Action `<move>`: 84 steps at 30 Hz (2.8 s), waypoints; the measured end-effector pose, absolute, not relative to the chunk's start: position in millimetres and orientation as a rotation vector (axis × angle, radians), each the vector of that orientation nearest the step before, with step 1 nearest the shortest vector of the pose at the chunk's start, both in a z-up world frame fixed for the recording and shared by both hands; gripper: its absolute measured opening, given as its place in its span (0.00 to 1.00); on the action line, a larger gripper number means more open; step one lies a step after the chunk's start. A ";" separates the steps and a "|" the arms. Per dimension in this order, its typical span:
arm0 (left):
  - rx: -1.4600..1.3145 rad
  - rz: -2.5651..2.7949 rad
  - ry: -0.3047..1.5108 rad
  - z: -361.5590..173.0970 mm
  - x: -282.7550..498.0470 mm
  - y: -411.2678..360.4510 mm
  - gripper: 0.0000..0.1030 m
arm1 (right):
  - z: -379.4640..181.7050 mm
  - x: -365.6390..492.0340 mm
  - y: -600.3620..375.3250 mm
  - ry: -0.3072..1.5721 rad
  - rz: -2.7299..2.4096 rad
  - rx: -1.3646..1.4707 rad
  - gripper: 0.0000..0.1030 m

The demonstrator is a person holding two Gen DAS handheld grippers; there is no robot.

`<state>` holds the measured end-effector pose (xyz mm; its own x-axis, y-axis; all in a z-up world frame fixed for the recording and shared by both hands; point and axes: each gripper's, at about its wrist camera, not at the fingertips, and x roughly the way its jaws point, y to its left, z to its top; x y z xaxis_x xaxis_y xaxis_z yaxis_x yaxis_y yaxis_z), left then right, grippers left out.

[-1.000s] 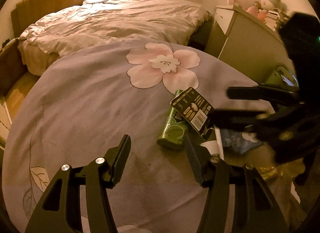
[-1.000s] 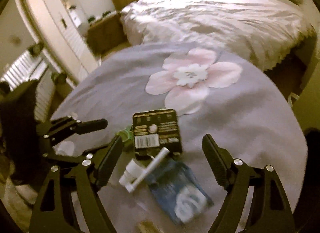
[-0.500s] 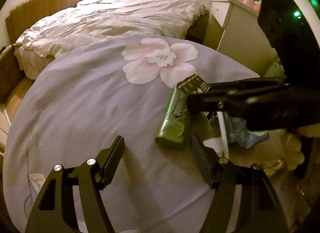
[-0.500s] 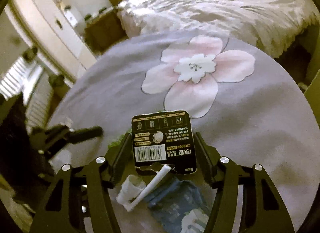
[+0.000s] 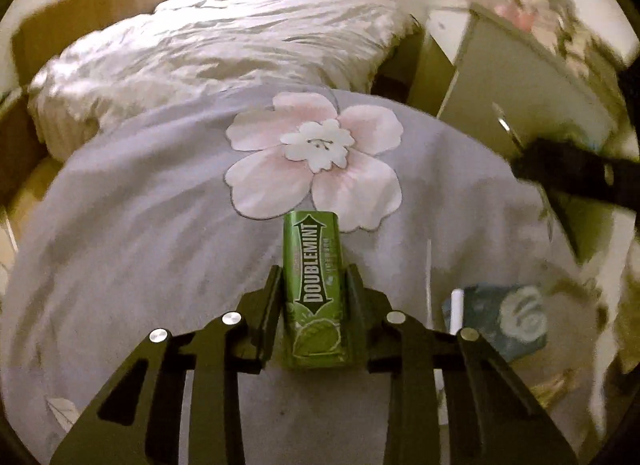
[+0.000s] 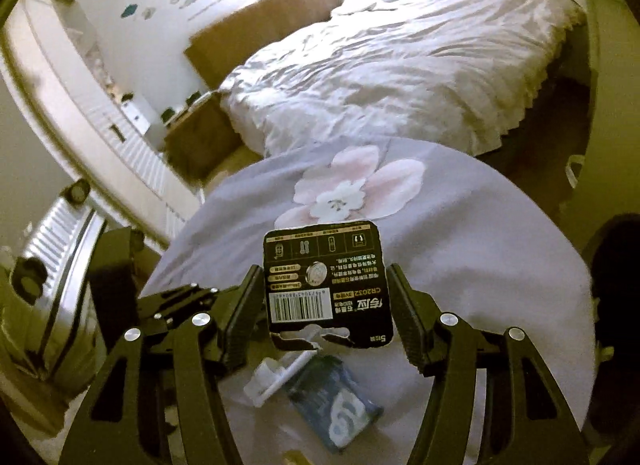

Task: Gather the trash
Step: 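Grasp the green Doublemint pack with the left tool while the right tool grasps the black battery card, then carry the gum pack and battery card over the black bin with both tools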

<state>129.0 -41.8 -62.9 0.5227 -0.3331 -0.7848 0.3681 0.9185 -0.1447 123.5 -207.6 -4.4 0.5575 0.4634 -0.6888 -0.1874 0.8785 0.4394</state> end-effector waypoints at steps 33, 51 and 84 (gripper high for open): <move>0.118 -0.858 0.697 42.8 67.8 -281.1 0.30 | 23.5 3.8 -465.2 0.621 -0.036 0.628 0.60; 0.173 -0.915 0.760 15.4 73.0 -339.5 0.30 | -21.9 0.3 -510.6 0.670 -0.127 0.709 0.60; 0.207 -0.931 0.811 -6.4 81.2 -367.5 0.31 | -51.0 12.1 -521.2 0.719 -0.160 0.751 0.60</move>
<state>81.2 -367.5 -6.3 0.3323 -0.6321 -0.7000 0.7795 0.6019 -0.1734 12.1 -521.2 -51.0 0.7525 0.1138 -0.6487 0.3787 0.7311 0.5675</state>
